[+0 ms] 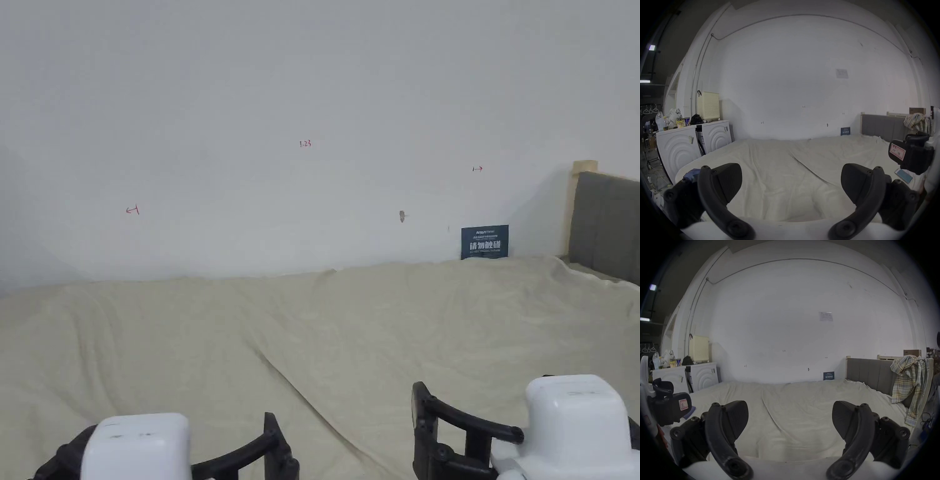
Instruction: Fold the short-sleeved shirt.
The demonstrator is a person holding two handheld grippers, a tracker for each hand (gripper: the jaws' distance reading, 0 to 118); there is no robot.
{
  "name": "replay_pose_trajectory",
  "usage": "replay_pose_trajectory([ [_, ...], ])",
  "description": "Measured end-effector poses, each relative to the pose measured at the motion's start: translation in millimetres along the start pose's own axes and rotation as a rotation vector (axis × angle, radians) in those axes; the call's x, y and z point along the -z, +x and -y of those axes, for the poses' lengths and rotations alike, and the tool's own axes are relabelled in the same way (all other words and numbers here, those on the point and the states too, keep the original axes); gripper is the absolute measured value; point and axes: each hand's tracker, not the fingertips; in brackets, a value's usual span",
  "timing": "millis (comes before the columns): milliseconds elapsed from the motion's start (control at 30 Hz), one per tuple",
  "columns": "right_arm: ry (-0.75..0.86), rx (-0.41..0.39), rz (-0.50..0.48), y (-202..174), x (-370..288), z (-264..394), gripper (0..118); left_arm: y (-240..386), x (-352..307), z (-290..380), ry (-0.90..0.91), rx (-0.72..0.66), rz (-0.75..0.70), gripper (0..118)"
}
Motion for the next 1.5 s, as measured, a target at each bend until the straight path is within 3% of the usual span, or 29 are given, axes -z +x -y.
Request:
replay_pose_trajectory([
  [100, -0.023, -0.009, 0.000, 1, 4, -7, 107, -5, -1, -7, -0.048, -0.017, -0.019, 118],
  [233, -0.153, -0.049, 0.112, -8, 14, -15, 107, -11, -1, -12, -0.060, -0.037, -0.029, 118],
  [300, -0.155, -0.040, 0.101, -7, 16, -17, 107, -14, -1, -13, -0.068, -0.039, -0.032, 118],
  [400, -0.160, 0.048, 0.125, 0, 14, -16, 107, -15, 0, -11, -0.078, -0.051, -0.042, 118],
  [500, -0.227, 0.063, 0.143, 6, 18, -21, 107, -14, 2, -10, -0.087, -0.059, -0.033, 118],
  [600, -0.204, 0.151, 0.182, 13, 18, -22, 107, -12, 4, -10, -0.094, -0.049, -0.030, 118],
  [733, -0.208, 0.185, 0.103, 22, 17, -25, 107, -10, 6, -8, -0.111, -0.052, -0.013, 118],
  [967, -0.183, 0.063, 0.098, 10, 14, -21, 107, -7, 10, -7, -0.127, -0.060, -0.011, 118],
  [1300, -0.225, 0.063, 0.049, 9, 20, -19, 107, -14, 12, -5, -0.136, -0.066, -0.028, 118],
  [1500, -0.202, 0.019, 0.121, 3, 22, -18, 107, -14, 13, -5, -0.134, -0.068, -0.027, 118],
])
